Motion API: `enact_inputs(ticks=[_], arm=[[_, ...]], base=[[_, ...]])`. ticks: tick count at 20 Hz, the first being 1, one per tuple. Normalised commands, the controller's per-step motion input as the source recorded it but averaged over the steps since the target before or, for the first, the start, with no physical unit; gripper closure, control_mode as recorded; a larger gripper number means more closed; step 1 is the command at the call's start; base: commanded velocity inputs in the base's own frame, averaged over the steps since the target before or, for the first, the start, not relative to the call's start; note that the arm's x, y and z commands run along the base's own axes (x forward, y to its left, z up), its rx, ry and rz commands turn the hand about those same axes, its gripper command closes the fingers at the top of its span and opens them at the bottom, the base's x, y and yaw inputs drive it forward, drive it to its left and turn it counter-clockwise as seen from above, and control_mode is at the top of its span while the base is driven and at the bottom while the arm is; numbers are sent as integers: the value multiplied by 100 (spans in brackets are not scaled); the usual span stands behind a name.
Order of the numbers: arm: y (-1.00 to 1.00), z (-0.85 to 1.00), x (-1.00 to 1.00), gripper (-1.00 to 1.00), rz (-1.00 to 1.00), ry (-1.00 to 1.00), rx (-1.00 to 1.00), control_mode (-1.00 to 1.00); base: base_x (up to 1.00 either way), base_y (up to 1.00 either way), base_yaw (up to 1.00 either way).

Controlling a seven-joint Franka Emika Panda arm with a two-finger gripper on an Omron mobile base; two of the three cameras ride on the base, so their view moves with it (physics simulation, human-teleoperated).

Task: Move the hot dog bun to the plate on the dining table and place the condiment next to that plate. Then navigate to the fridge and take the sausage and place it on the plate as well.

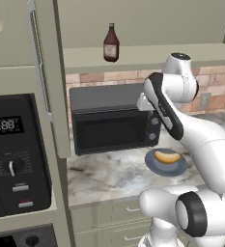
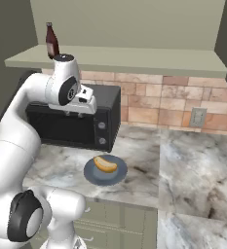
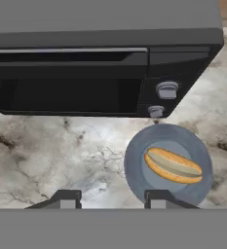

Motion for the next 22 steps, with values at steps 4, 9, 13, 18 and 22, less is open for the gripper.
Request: enact_inputs(ticks=[4,9,13,18,22], arm=[[-5,-2,-6,-100,0,0,0,-100],[-69,-10,-9,-100,23,-5,2,-100],[-70,-35,0,-100,45,0,0,-100],[-31,-71,0,-100,46,0,-6,-100],[-4,-84,0,-100,26,-1,-12,-100]], base=[[0,0,0],[0,0,0],[0,0,0],[0,0,0],[0,0,0]])
